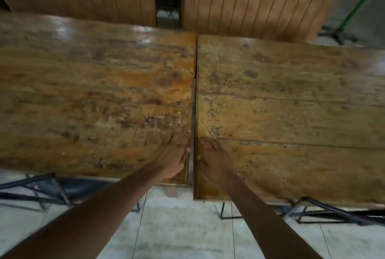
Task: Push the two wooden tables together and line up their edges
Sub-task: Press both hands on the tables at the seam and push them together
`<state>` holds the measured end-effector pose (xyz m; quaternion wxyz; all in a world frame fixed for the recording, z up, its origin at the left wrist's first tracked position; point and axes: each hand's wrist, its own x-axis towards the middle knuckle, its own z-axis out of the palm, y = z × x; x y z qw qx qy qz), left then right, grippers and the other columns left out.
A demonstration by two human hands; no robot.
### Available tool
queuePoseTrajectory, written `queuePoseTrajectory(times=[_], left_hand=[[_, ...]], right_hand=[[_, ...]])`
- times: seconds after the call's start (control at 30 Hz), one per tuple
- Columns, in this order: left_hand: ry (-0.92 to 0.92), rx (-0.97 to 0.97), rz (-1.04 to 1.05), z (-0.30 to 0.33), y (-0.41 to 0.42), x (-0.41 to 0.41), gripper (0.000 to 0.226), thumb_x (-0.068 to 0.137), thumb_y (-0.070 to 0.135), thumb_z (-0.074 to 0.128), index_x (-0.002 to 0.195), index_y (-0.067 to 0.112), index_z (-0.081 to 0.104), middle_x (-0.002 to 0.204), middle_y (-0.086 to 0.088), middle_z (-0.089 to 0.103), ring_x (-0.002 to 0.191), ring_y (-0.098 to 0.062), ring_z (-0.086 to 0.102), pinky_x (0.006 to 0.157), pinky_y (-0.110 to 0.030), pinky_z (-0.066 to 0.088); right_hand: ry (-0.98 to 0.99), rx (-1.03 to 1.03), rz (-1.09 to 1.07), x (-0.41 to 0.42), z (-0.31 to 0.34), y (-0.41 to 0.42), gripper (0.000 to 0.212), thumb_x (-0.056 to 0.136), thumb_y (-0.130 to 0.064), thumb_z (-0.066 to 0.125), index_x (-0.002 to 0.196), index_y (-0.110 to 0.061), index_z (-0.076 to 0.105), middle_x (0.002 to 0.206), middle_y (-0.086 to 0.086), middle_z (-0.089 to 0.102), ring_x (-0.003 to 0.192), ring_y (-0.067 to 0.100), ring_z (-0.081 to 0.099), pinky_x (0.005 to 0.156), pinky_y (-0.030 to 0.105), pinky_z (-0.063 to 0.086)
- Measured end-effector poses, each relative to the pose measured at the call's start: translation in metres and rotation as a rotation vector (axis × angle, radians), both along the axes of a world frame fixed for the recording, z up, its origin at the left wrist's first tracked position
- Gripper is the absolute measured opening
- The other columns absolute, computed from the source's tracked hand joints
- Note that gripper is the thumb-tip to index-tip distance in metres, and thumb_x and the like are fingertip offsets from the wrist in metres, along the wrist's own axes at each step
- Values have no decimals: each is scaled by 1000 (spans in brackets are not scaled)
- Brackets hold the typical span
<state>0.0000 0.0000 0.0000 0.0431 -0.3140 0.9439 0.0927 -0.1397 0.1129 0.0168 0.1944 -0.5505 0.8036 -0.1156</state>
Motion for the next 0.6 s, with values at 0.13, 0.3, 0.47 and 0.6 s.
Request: queuePoseTrajectory(times=[0.13,0.3,0.47,0.6], left_hand=[[-32,30,60,-40,5,3,62,104,43,20,158,19,5,167,-14,-12,151,-41,-16,118,-68,0],[26,-65,95,-60,12,5,65,101,46,6,158,16,2,167,-12,-8,152,-35,-16,119,-65,-1],[40,-74,100,-63,12,4,65,103,44,12,157,10,3,168,-13,-3,153,-34,-11,120,-65,4],[41,-73,101,-63,13,5,65,103,44,9,157,9,3,168,-13,-1,154,-33,-8,120,-65,6]], right_hand=[[56,-8,-12,3,-45,10,57,106,-31,33,159,-18,18,169,0,10,156,22,-1,125,46,2],[196,-114,-21,8,-72,16,59,104,-37,18,160,-17,12,169,0,6,155,20,-5,125,49,5],[198,-118,-18,6,-79,12,59,104,-36,19,160,-17,11,169,0,6,155,20,-5,125,51,6],[188,-103,-21,5,-81,5,59,104,-36,19,160,-17,9,169,1,5,155,20,-6,125,51,6]])
